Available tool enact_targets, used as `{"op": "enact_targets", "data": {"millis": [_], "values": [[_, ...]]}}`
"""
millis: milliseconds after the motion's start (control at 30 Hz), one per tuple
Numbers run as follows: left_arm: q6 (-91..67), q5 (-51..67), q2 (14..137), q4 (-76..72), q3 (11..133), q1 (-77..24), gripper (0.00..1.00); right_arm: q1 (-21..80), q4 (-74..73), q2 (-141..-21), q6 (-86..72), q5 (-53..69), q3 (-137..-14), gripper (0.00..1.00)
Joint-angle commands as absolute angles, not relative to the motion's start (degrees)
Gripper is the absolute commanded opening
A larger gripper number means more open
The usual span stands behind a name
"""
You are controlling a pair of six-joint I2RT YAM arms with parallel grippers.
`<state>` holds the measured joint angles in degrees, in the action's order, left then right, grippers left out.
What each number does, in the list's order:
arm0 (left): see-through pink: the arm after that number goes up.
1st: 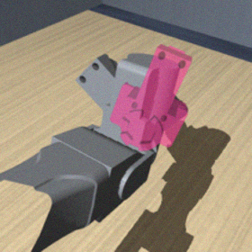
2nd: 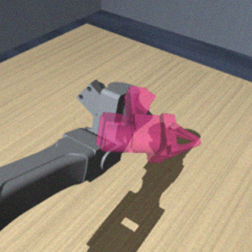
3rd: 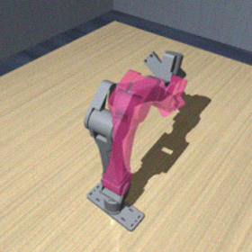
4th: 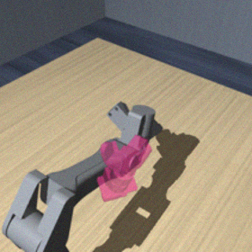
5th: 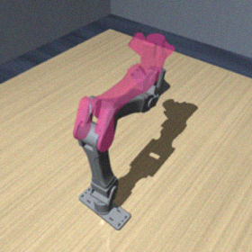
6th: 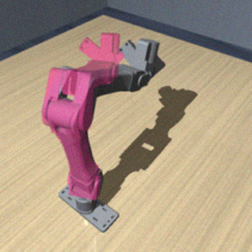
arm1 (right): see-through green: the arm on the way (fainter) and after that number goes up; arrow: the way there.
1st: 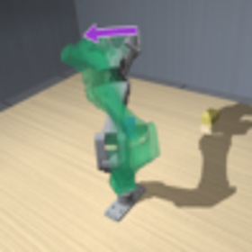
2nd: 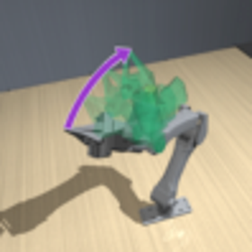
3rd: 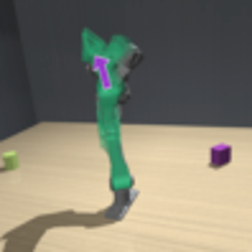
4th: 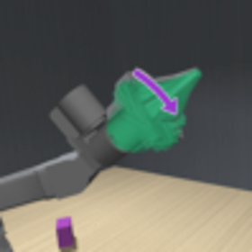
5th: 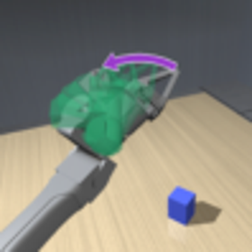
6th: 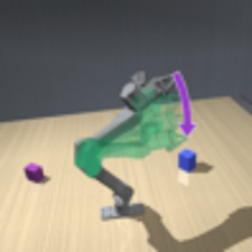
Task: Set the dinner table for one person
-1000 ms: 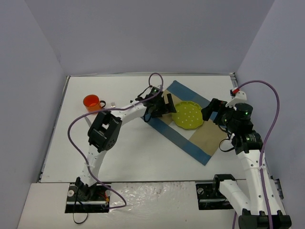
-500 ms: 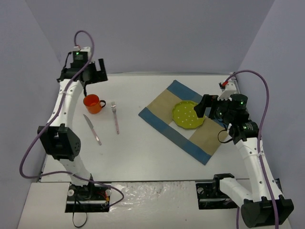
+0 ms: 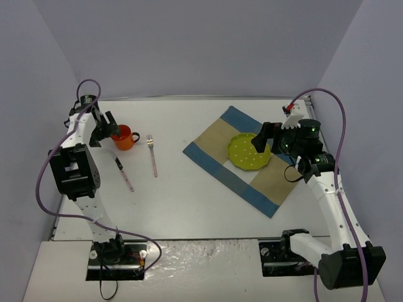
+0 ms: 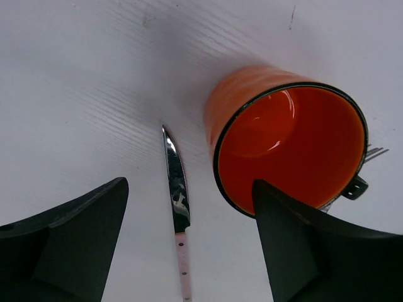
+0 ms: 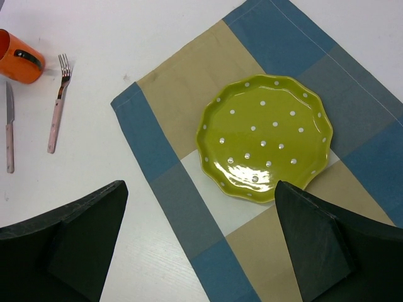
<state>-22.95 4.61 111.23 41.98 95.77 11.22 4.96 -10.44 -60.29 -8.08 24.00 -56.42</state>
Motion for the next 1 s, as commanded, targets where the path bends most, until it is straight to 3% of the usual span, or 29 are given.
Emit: {"op": "enact_targets", "data": {"millis": [0, 367, 567, 967], "values": [[-24.87, 5.01, 110.54, 38.2, 98.23, 12.6, 0.73, 5.24, -6.15, -60.56, -6.86, 25.11, -58.54, 1.0], [-25.4, 6.06, 114.16, 36.13, 100.71, 12.75, 0.43, 5.36, -6.15, -61.52, -7.03, 25.3, -58.62, 1.0], [-25.23, 6.6, 115.59, 36.04, 101.71, 12.74, 0.32, 6.59, -5.45, -62.7, -7.2, 26.75, -59.18, 0.98], [-25.34, 8.79, 114.88, 34.66, 102.23, 12.43, 0.01, 17.18, -4.66, -65.68, -5.11, 21.93, -61.59, 0.95]]}}
